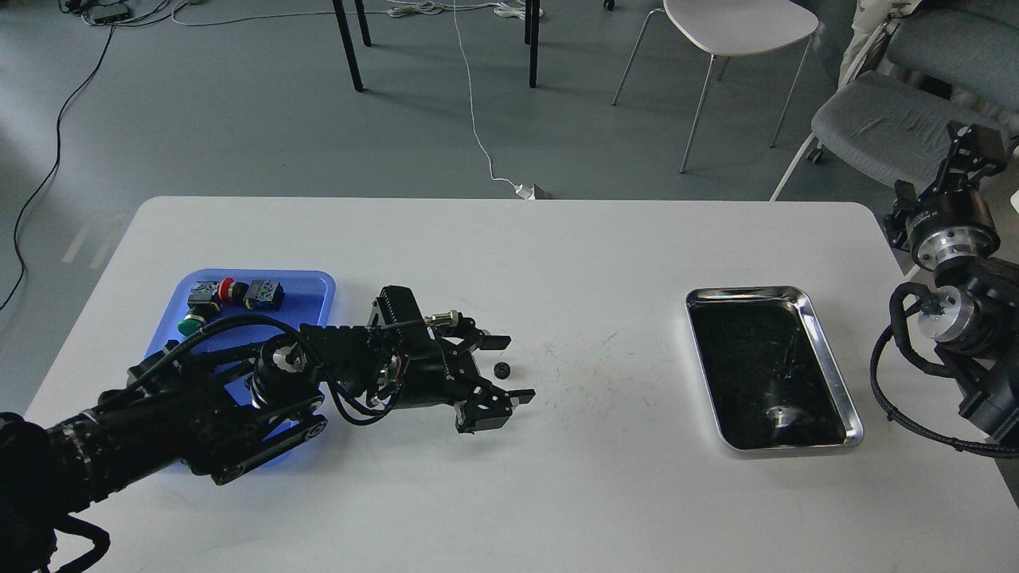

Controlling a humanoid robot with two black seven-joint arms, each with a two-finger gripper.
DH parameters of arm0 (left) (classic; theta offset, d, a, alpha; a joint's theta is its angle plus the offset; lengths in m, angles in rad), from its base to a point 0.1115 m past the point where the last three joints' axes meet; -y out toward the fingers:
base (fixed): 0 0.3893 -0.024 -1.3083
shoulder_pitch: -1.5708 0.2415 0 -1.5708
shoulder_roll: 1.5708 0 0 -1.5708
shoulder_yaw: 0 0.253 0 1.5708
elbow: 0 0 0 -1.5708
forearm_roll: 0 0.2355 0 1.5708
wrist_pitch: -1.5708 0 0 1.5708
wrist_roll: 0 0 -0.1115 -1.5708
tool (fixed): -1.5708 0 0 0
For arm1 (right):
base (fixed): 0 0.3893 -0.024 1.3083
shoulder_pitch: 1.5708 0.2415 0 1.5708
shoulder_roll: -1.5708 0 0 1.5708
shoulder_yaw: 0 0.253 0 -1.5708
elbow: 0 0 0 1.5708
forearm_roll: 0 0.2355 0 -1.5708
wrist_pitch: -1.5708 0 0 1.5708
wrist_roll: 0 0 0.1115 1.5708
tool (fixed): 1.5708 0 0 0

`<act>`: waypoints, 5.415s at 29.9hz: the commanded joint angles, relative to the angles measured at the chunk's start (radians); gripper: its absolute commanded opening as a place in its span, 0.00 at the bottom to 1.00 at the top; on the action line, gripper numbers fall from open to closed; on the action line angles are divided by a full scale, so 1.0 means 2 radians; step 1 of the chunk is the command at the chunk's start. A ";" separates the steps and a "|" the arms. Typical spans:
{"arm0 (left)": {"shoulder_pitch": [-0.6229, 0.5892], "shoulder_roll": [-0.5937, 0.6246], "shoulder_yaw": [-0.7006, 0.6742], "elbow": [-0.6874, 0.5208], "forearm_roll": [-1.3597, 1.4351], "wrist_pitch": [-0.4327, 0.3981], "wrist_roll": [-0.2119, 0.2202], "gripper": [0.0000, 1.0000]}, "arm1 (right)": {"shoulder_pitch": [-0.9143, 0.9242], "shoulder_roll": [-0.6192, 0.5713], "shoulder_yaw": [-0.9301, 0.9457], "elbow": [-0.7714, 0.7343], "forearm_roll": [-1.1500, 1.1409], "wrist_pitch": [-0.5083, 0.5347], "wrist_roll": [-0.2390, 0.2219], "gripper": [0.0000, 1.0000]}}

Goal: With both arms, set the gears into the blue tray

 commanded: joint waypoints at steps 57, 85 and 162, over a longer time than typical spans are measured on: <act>-0.037 -0.033 0.104 0.117 0.000 0.115 0.000 0.30 | -0.005 -0.001 -0.009 0.001 -0.002 -0.004 0.003 0.97; -0.076 0.051 0.101 0.034 0.000 0.110 0.000 0.16 | -0.011 -0.001 -0.010 0.001 -0.004 -0.003 0.003 0.97; -0.042 0.269 0.096 0.080 -0.294 0.171 0.000 0.70 | -0.021 -0.008 -0.035 0.008 -0.011 0.000 0.003 0.97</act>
